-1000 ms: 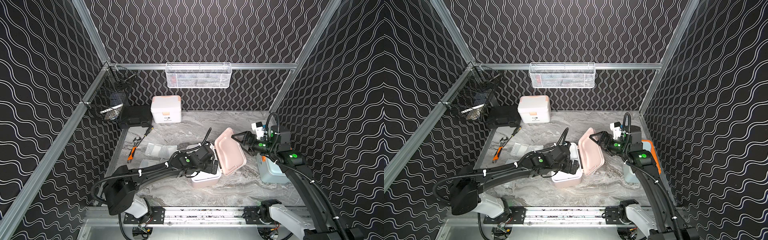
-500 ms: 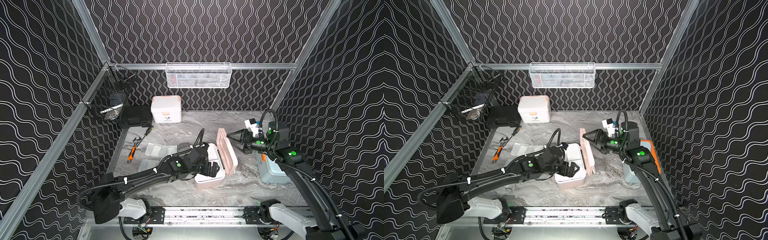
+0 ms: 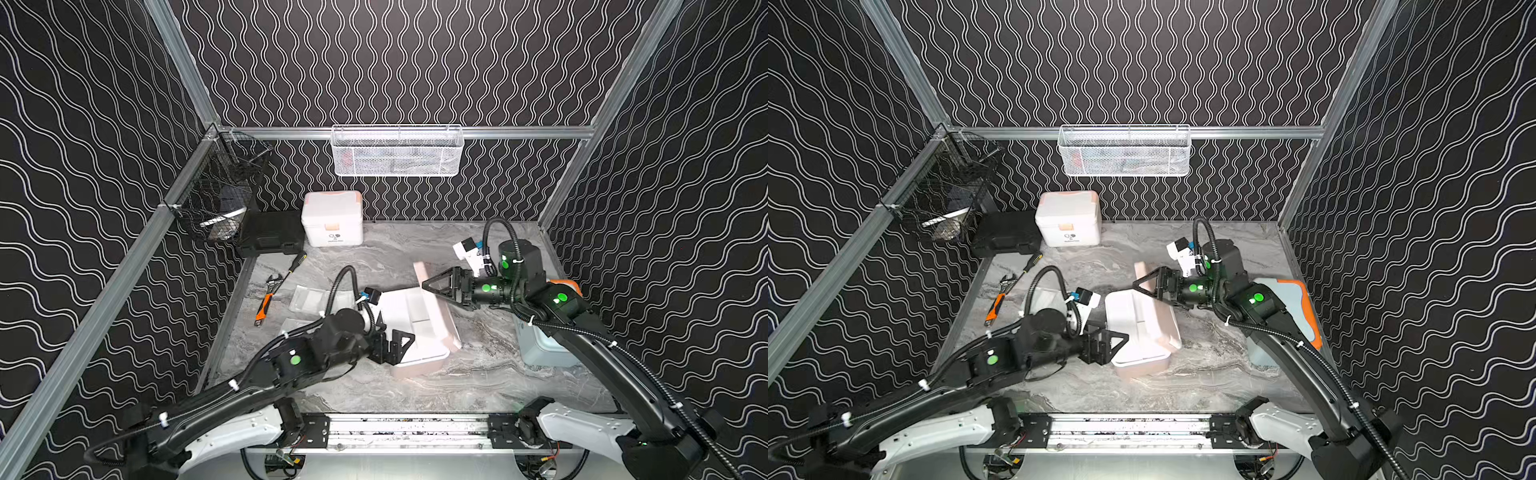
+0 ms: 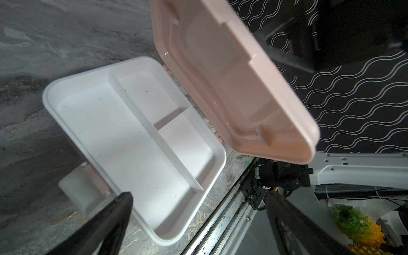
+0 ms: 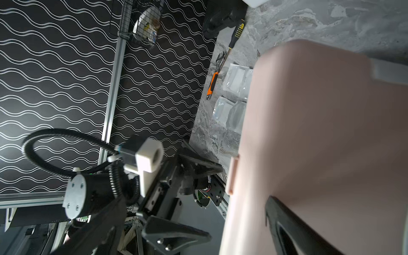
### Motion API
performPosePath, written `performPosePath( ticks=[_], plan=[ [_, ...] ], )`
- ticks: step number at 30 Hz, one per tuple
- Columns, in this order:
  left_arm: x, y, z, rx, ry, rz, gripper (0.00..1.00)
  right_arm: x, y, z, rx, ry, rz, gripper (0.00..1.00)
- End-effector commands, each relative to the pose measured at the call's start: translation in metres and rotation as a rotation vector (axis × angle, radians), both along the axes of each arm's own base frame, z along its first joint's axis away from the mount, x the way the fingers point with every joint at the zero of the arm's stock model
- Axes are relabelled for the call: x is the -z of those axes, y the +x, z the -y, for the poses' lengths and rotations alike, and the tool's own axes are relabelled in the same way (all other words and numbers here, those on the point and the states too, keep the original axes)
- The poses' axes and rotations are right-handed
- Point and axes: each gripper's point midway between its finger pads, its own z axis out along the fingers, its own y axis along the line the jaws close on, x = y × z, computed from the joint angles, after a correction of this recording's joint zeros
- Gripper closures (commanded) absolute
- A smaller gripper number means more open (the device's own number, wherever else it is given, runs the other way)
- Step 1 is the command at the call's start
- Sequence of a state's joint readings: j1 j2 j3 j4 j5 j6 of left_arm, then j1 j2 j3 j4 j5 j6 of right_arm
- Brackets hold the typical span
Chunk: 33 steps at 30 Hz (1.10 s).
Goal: Open first aid kits and take out gauze
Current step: Close the lid of the first aid kit.
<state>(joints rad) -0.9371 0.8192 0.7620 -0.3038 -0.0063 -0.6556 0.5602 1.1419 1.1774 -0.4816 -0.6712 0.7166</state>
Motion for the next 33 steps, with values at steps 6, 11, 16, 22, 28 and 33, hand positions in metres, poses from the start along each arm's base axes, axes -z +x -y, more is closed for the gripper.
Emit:
performPosePath(
  ticks=[6, 11, 16, 22, 28, 33],
  plan=[
    [-0.018, -0.007, -0.044, -0.111, -0.044, 0.077, 0.01, 0.022, -0.013, -0.035, -0.092, -0.065, -0.007, 0.00],
    [-0.018, -0.010, -0.054, -0.134, -0.059, 0.088, 0.01, 0.035, -0.020, -0.050, -0.126, -0.109, -0.015, 0.00],
    [-0.020, -0.012, -0.054, -0.125, -0.078, 0.100, 0.01, 0.039, -0.019, -0.050, -0.118, -0.152, -0.010, 0.00],
    [-0.015, -0.009, -0.058, -0.152, -0.040, 0.084, 0.01, 0.051, -0.014, -0.041, -0.086, -0.276, 0.039, 0.03],
    [0.016, 0.004, -0.063, -0.228, 0.074, -0.026, 0.01, 0.081, -0.003, -0.025, -0.038, -0.556, 0.081, 0.11],
    [0.042, 0.021, -0.068, -0.262, 0.043, -0.169, 0.01, 0.102, 0.001, -0.019, -0.045, -0.732, 0.108, 0.21]
  ],
)
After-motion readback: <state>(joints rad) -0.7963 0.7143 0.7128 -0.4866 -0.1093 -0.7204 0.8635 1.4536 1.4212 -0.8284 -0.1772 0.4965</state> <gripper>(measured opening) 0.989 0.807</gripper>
